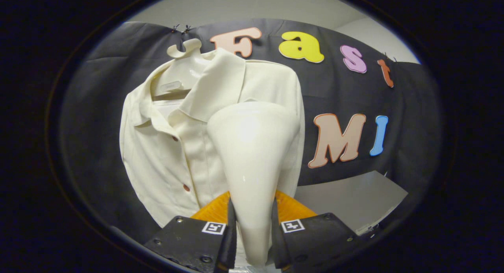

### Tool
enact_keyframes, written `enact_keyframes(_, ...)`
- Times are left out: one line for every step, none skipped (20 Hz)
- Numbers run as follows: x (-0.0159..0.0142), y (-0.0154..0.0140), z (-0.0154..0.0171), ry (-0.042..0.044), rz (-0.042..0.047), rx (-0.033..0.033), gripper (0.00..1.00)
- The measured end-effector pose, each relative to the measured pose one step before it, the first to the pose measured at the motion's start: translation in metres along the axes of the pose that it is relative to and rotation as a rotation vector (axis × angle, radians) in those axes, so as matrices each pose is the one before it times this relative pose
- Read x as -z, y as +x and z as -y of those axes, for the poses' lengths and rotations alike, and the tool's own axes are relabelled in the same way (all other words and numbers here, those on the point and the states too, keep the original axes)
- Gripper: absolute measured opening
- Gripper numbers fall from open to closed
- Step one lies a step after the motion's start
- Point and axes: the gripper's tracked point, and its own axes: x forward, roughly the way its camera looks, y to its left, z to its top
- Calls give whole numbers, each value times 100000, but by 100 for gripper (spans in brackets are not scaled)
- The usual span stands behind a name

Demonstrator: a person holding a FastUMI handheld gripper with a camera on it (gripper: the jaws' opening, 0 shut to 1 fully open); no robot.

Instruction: Iron the clothes twice with a garment steamer, once on the left side and once on the right side.

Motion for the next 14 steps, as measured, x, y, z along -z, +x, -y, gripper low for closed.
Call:
enact_keyframes(401,165,-110,-620,-339,-359,37)
enact_keyframes(549,131,-42,-735,-880,-220,37)
enact_keyframes(408,104,-17,-443,-570,-191,37)
enact_keyframes(420,168,-92,-712,-564,-147,37)
enact_keyframes(419,112,-7,-168,-435,190,37)
enact_keyframes(515,152,-15,-250,-894,21,37)
enact_keyframes(550,99,-28,-240,-764,-50,37)
enact_keyframes(675,203,71,-697,-1229,58,37)
enact_keyframes(695,169,29,-362,-895,112,37)
enact_keyframes(879,232,34,-222,-1179,102,37)
enact_keyframes(856,235,36,-7,-1395,311,37)
enact_keyframes(875,232,150,82,-1390,499,37)
enact_keyframes(1027,250,66,772,-1884,803,37)
enact_keyframes(1122,222,2,975,-2414,534,37)
